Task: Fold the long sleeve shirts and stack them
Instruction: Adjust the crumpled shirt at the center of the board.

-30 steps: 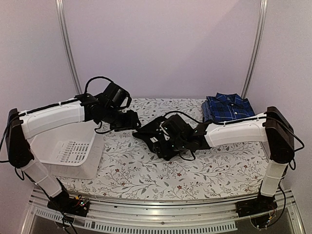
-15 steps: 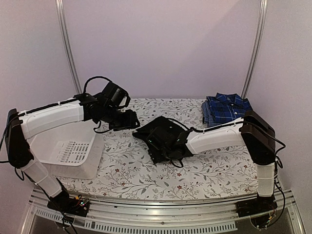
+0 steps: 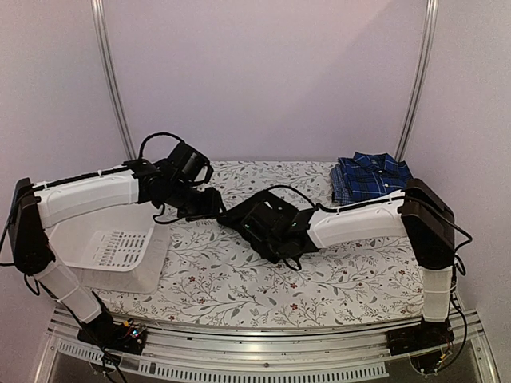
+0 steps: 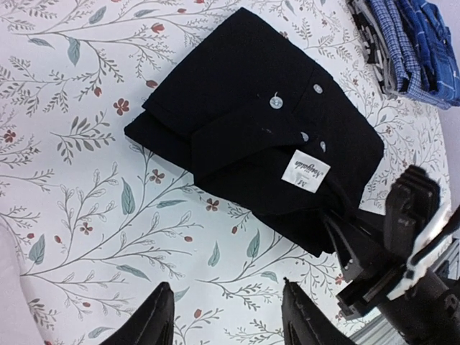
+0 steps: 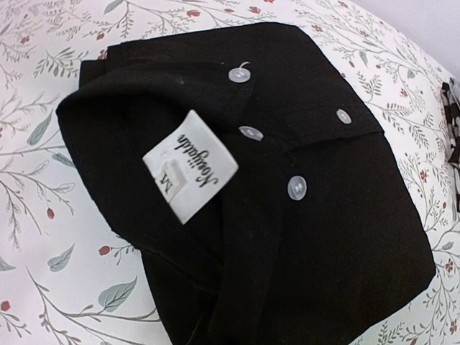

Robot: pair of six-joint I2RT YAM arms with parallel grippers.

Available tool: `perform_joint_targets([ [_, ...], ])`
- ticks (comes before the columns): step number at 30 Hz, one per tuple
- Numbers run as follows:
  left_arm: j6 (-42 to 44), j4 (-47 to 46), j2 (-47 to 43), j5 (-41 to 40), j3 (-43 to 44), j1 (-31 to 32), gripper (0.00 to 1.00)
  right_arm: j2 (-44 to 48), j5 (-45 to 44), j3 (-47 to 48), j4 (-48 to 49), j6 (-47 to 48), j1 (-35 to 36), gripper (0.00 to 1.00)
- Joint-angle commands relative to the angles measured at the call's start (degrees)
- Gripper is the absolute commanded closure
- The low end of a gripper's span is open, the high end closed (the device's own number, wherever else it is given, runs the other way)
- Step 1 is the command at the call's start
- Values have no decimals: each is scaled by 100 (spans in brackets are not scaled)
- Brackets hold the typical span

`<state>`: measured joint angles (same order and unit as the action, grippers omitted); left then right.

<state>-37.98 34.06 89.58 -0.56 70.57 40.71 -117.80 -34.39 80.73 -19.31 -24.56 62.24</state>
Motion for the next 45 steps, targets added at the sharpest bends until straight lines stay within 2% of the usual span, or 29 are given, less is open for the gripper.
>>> perform_joint_targets([
  [1, -3, -252, -46, 210, -164, -70, 52, 616, 1, 61, -87, -131, -177, 96],
  [9, -132, -690, 414, 437, -355, -42, 54, 1242, 794, 57, -262, -230, -888, 98],
  [15, -101, -980, 1170, 502, -106, 0, 43, 1348, 1222, 104, -261, -201, -1320, 99],
  [19, -7, -1033, 1656, 266, 158, 135, 34, 1353, 1368, 160, -257, -181, -1452, 99],
  [25, -34, -1258, 2097, 76, 338, 218, 32, 1330, 1492, 206, -257, -159, -1568, 100],
  [29, -41, -1587, 2134, -193, 284, 256, 34, 1339, 1530, 199, -257, -122, -1621, 100],
  [34, -61, -2045, 2306, -114, 301, 263, 45, 1373, 1554, 219, -258, -120, -1670, 100],
  [36, -77, -2140, 2421, -11, 393, 262, 59, 1374, 1567, 232, -256, -111, -1687, 100],
  [37, -64, -2166, 2479, 10, 431, 262, 71, 1374, 1575, 240, -256, -111, -1701, 100],
  [38, -49, -2149, 2525, 126, 477, 262, 87, 1360, 1580, 254, -257, -99, -1716, 100],
  [39, -37, -2100, 2578, 213, 530, 269, 97, 1361, 1597, 263, -257, -94, -1742, 100],
  [40, -20, -2014, 2601, 264, 600, 285, 100, 1359, 1626, 267, -256, -80, -1779, 100],
  [45, 120, -1453, 2307, 435, 499, 505, 100, 1295, 1774, 401, -236, 85, -2054, 100],
])
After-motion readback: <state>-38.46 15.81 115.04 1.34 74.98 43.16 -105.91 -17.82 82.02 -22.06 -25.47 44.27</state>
